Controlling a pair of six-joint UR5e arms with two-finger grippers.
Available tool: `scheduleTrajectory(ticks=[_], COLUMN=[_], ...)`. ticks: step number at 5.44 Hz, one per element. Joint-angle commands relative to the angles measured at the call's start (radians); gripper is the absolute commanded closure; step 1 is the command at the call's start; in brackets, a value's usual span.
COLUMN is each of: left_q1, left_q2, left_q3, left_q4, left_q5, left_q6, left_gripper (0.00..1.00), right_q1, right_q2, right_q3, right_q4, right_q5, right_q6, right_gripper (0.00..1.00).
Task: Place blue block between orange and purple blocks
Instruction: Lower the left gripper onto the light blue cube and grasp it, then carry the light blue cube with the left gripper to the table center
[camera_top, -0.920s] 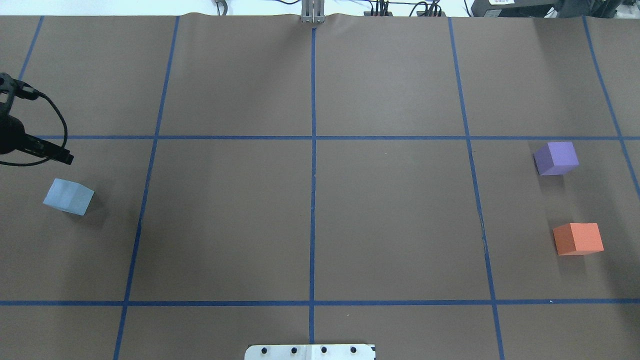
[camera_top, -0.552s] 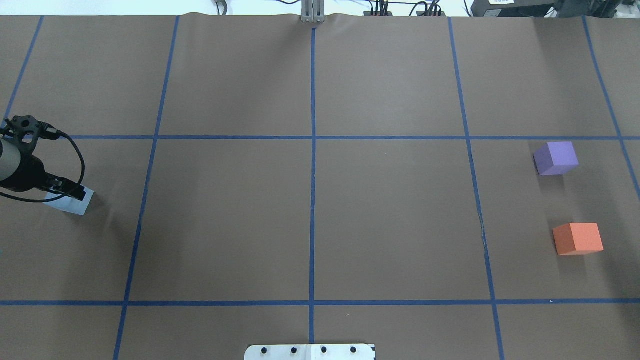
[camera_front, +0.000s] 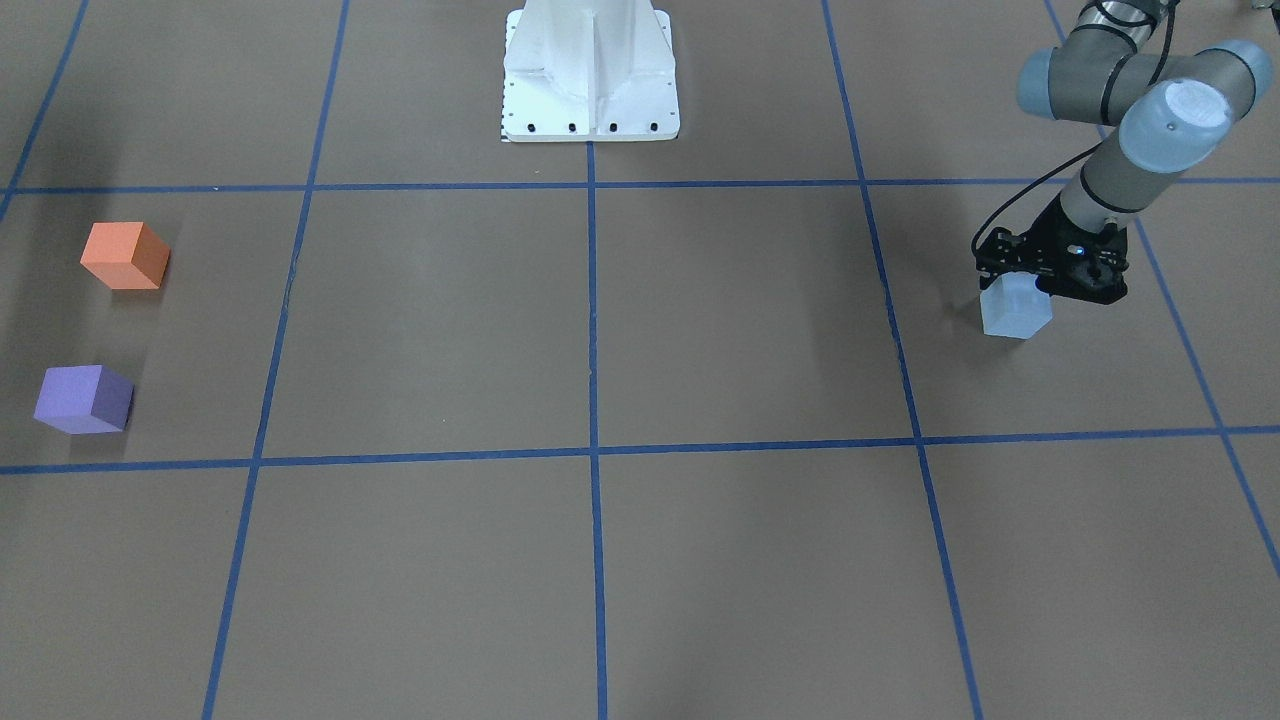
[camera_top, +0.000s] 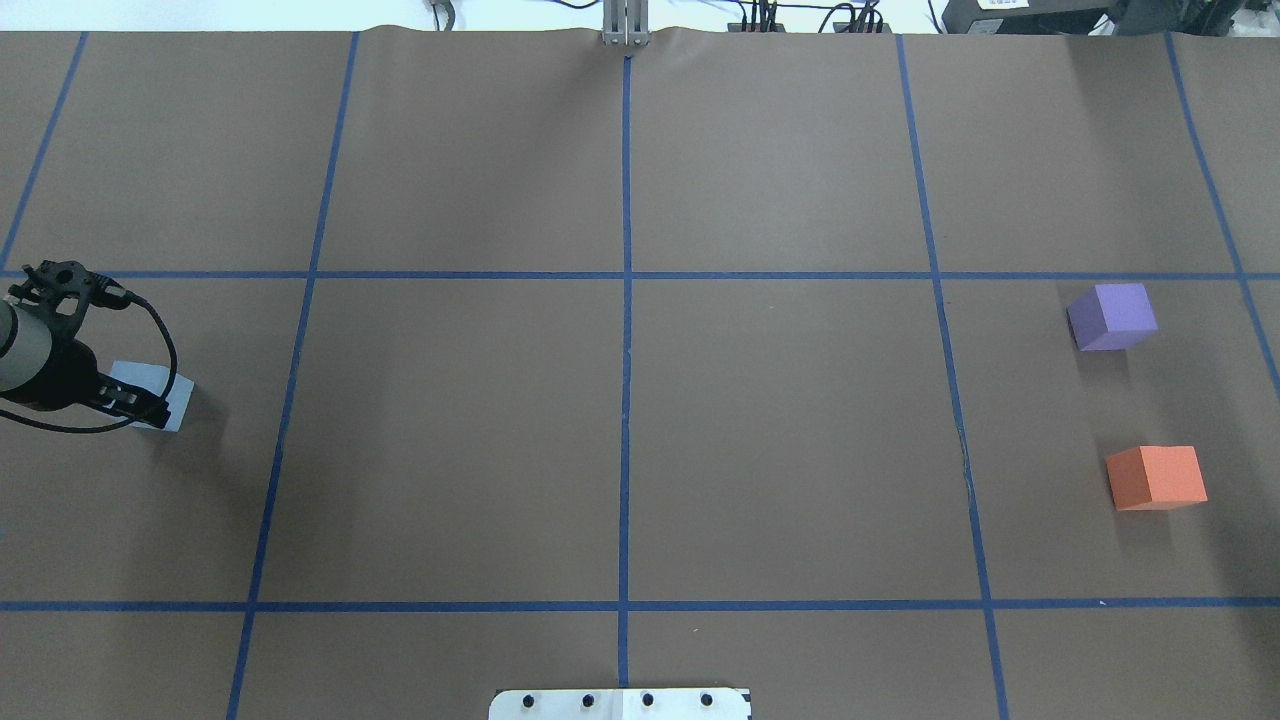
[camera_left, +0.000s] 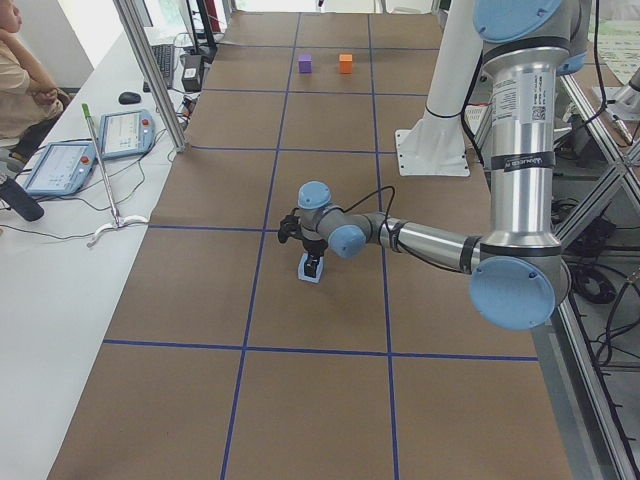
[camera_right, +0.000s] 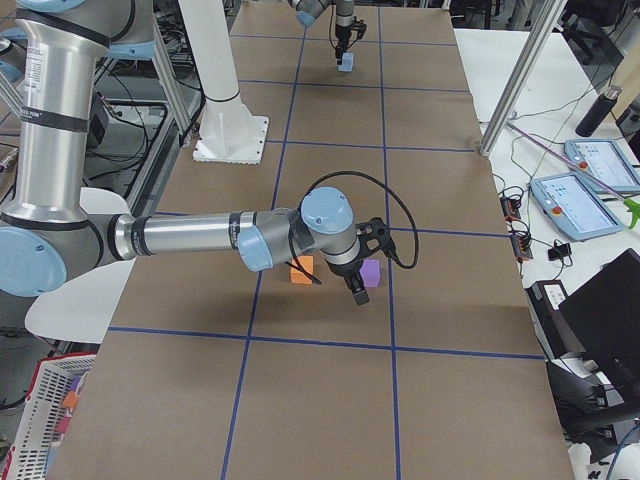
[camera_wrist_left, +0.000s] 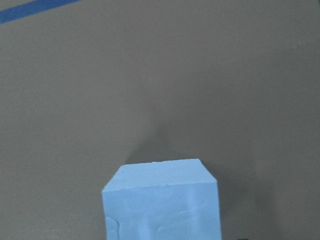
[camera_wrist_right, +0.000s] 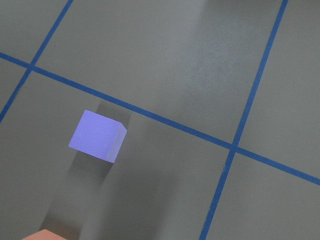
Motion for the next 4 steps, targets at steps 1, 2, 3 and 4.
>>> scheduleTrajectory(ticks=[1,2,3,4], left_q1=[0.0,0.003,0.005,0.061], left_q2=[-0.013,-0.079,-0.242,-0.415], left_q3=[-0.076,-0.135,-0.158,-0.141], left_q4=[0.023,0.145,0.352,0.491], left_q5=[-0.012,-0.012,-0.012,-0.012], left_q6=[-0.005,-0.015,-0.037,-0.137], left_gripper=[1.0,1.0,1.0,1.0], right_q1=[0.0,0.0,0.0,0.0], right_q2=[0.0,0.0,0.0,0.0], right_q3=[0.0,0.0,0.0,0.0], right_q4=[0.0,0.0,0.0,0.0], right_q5=[0.0,0.0,0.0,0.0], right_q6=[0.0,0.0,0.0,0.001], right_gripper=[0.0,0.0,0.0,0.0])
